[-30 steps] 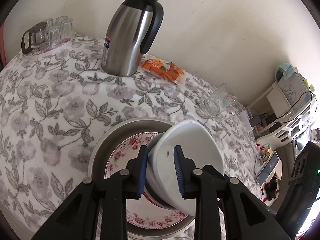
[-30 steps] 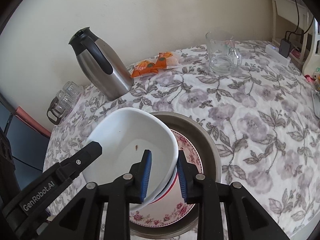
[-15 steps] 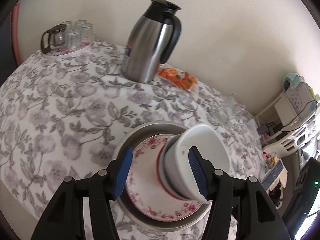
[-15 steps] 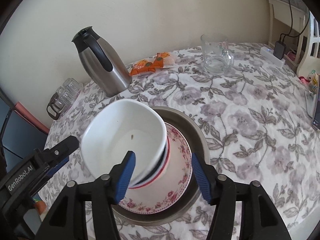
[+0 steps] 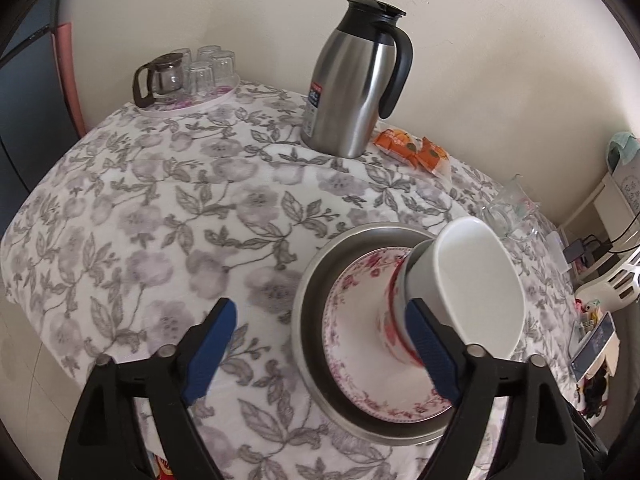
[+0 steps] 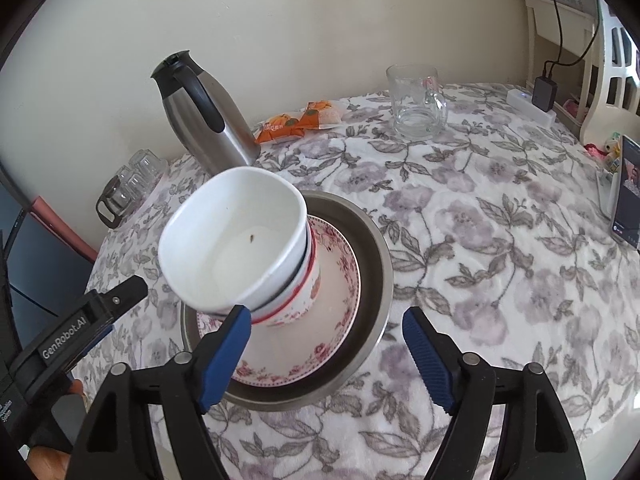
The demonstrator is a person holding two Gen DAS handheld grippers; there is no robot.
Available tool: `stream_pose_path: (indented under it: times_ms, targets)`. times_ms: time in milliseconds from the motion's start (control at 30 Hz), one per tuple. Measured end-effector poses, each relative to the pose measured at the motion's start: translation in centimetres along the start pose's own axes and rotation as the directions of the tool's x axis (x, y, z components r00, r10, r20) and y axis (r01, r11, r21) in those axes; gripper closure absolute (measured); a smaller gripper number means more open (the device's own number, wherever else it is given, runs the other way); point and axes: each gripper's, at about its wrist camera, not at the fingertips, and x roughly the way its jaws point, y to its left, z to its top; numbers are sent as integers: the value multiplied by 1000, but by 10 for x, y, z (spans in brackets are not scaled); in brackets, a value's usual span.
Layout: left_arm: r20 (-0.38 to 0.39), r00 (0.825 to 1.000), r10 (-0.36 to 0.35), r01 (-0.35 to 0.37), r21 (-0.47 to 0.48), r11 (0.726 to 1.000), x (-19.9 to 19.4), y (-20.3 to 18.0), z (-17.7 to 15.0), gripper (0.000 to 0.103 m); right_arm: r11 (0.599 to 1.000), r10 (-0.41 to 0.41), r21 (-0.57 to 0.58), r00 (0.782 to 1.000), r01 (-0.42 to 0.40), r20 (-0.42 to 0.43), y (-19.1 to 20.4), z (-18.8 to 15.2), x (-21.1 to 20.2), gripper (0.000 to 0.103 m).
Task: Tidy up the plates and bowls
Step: 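Open both grippers and release the white square bowl, then withdraw both grippers away from the stacked basin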
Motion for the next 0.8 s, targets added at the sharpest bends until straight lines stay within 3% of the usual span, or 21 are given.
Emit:
stream_pose_path:
  times_ms: [233, 633, 800]
  targets:
    - [5, 998, 60, -60, 49, 997, -4, 1, -19, 6, 1000, -13, 13, 1000, 13, -21, -11, -17, 4, 1]
    - [49, 992, 118, -124, 138, 983, -17, 2, -61, 6, 999, -27, -30, 999, 28, 37, -18, -45, -3, 0]
    - [49, 991, 125, -131, 160, 978, -20, 0, -71, 6, 992, -74, -94, 995, 81, 72, -15, -57, -5, 0]
